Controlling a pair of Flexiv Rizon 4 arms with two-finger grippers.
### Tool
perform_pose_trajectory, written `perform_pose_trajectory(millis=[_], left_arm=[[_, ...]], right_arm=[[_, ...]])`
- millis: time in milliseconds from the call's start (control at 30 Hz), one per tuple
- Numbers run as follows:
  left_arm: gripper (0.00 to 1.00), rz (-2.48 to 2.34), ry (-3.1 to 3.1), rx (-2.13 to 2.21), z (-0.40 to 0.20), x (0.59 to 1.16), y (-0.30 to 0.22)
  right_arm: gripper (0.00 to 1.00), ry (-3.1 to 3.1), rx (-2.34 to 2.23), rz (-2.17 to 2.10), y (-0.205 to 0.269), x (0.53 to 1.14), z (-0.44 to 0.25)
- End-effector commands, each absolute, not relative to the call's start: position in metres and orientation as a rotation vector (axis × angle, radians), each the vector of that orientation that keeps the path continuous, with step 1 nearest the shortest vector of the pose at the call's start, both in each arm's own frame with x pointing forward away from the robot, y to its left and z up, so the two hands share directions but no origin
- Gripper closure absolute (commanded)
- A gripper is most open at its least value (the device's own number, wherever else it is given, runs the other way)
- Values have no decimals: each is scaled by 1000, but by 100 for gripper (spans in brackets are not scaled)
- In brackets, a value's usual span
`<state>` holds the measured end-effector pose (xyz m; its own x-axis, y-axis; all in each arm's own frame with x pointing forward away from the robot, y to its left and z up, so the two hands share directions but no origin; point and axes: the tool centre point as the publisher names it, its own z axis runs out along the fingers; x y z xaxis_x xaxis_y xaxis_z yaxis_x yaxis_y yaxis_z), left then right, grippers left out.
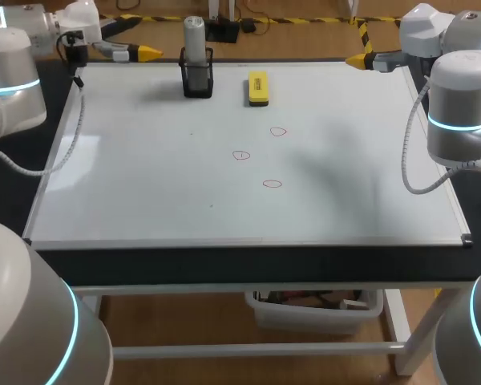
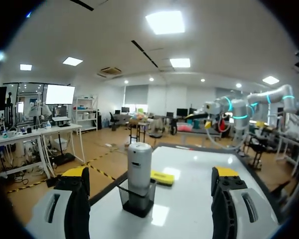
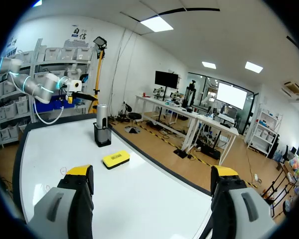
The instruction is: Pick up the inspection probe, press it on each red-marked spot on the whiteboard one by one, put down the probe, pick up the eraser, and wipe off all the red marks.
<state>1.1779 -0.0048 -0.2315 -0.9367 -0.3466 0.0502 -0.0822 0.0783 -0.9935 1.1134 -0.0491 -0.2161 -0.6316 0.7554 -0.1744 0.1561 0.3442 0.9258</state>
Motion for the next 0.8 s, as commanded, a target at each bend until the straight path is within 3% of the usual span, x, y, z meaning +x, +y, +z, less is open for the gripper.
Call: perform_pose_trajectory(millis=[33,800], left_arm=[[0,-2128,2268,-208,-241,1203,-16],[0,-2270,2286,-61,-267,1235,-94]], right_arm=[[0,2012,793,1290,-49,1114,-216],[0,2012,793,1290,-49,1114,-216]])
